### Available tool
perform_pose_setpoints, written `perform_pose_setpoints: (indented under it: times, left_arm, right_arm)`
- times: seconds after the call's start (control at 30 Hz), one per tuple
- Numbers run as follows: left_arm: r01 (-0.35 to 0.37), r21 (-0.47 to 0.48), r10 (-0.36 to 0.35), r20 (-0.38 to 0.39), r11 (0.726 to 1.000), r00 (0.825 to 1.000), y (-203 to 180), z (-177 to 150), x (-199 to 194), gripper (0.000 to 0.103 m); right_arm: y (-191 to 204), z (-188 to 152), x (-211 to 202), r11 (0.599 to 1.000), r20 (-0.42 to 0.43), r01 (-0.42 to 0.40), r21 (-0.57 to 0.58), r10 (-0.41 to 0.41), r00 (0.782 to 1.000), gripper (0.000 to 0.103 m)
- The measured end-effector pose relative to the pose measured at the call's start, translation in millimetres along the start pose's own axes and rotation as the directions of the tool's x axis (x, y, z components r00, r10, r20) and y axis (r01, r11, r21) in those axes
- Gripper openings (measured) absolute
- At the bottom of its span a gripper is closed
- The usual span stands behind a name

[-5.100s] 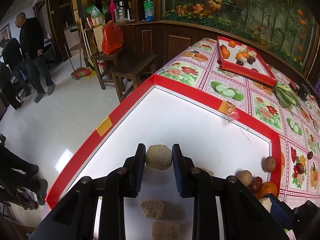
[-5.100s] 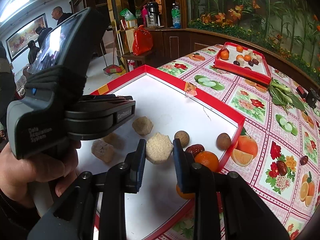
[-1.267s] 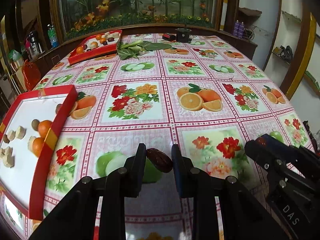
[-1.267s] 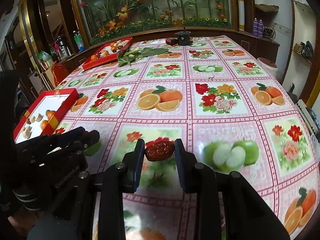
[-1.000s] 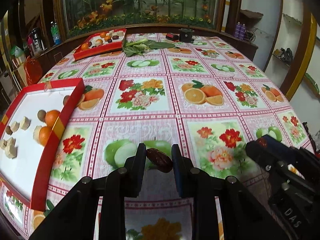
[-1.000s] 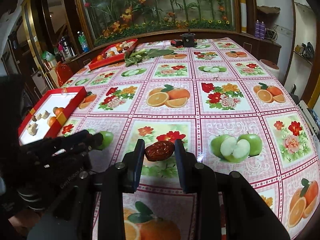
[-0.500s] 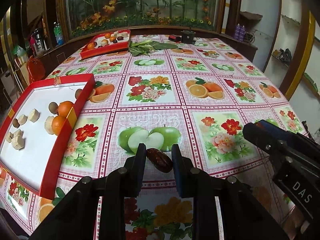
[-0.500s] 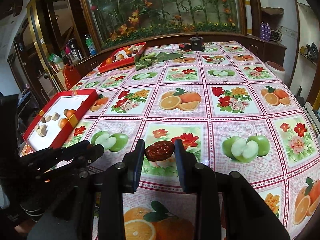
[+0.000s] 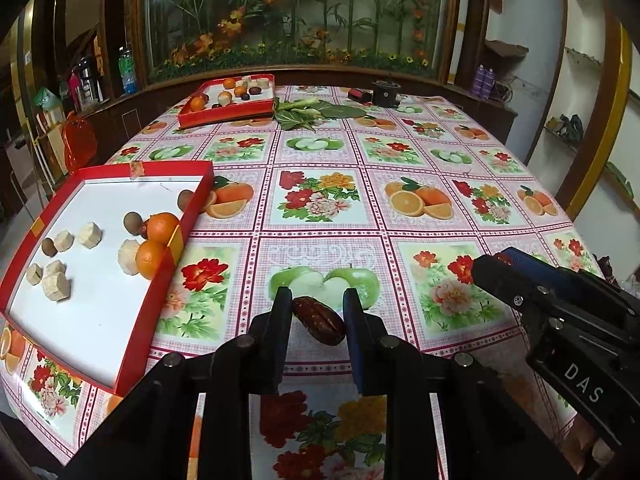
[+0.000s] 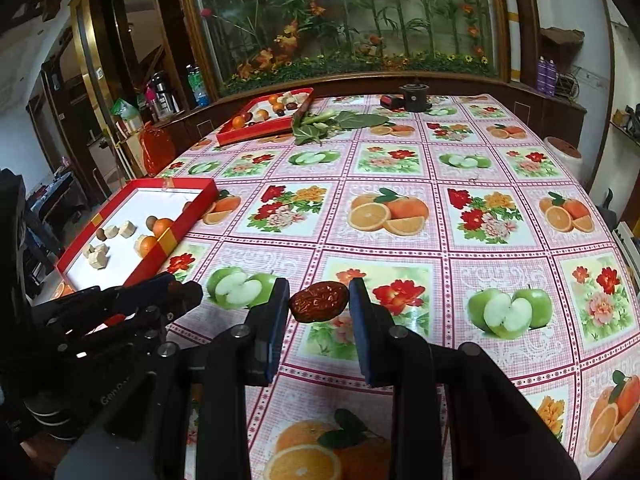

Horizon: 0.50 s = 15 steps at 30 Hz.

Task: Organize fruits
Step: 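Lift both red dates and hold them above the tablecloth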

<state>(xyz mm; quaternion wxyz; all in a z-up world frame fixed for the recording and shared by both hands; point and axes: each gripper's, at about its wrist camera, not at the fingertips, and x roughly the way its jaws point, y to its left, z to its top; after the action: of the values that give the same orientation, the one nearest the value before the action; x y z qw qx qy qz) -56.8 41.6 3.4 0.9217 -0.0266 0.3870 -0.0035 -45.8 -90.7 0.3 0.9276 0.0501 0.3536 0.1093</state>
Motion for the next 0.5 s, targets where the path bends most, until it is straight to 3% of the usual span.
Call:
perform_pose_setpoints:
  times: [0.5]
  left_arm:
    - [-0.001,-0.040,0.002,0.004,0.999,1.000,13.6,1.3,-4.2,0.025]
  right_arm:
    - [9.9,2.5,-6.0,1.000,0.007,-0.002,-0.022,0.002,1.000,0.032]
